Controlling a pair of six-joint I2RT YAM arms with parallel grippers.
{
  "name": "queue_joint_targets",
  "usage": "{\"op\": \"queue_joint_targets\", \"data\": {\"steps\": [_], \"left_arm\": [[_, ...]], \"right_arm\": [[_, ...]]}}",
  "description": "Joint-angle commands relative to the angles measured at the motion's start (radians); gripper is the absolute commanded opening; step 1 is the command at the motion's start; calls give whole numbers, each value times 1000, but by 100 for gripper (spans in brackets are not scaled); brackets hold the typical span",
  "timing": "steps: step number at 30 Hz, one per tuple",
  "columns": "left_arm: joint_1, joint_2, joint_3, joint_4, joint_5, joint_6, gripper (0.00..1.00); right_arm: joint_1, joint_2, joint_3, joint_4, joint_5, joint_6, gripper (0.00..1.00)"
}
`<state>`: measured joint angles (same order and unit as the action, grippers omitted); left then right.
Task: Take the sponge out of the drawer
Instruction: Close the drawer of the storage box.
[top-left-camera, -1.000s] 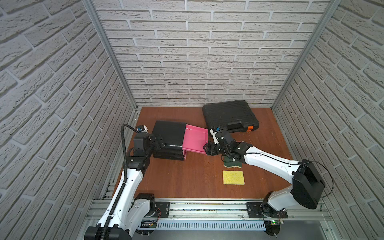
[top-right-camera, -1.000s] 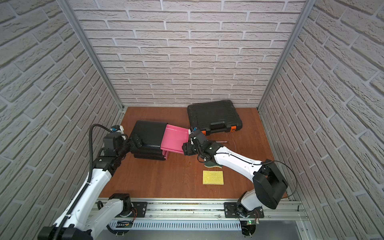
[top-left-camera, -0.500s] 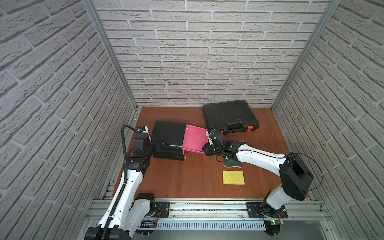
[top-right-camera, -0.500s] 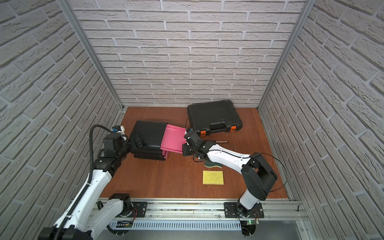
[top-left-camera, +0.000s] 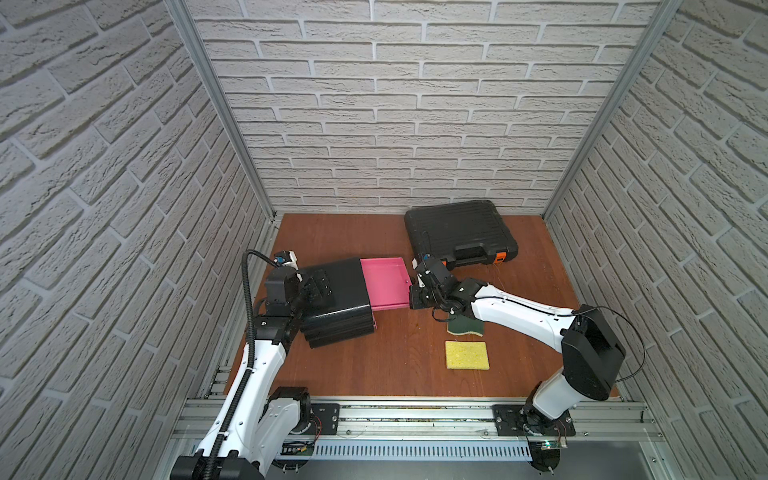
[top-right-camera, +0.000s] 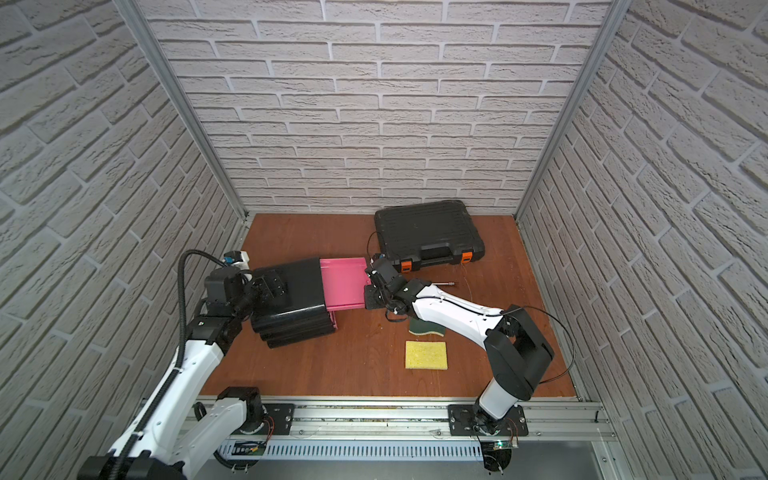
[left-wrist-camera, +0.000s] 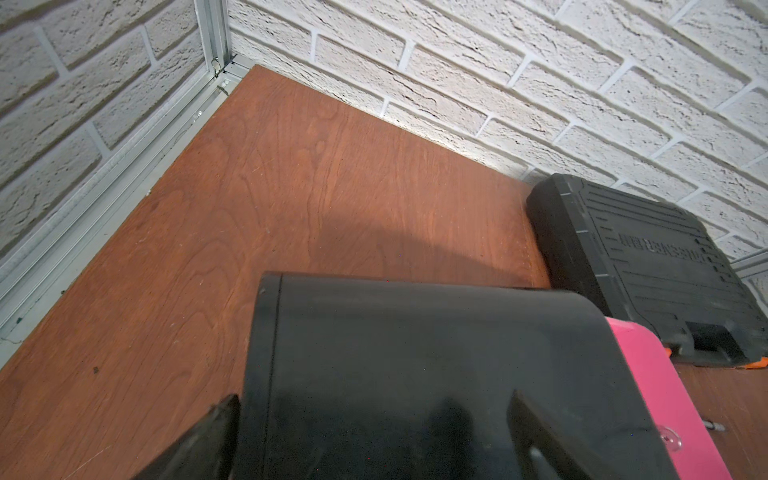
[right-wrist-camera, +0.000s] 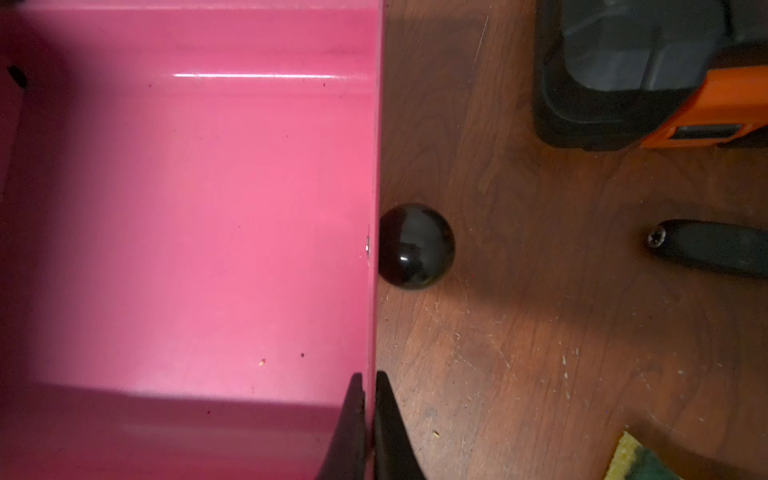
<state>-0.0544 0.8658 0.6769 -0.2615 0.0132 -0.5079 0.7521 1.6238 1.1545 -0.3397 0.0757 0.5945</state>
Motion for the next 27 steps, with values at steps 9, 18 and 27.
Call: {"op": "queue_joint_targets", "data": {"steps": [9,18,27], "left_arm": [[0,32,-7,91,157,-7,98],[1,39,-11,120,202,-13,98],[1,62,-10,146,251,-15,98]], "right_arm": [[29,-3,115,-35,96,-67,3],[63,-5,221,-124,157,-129,3],[98,40,238,-59,74,-118,7]]}}
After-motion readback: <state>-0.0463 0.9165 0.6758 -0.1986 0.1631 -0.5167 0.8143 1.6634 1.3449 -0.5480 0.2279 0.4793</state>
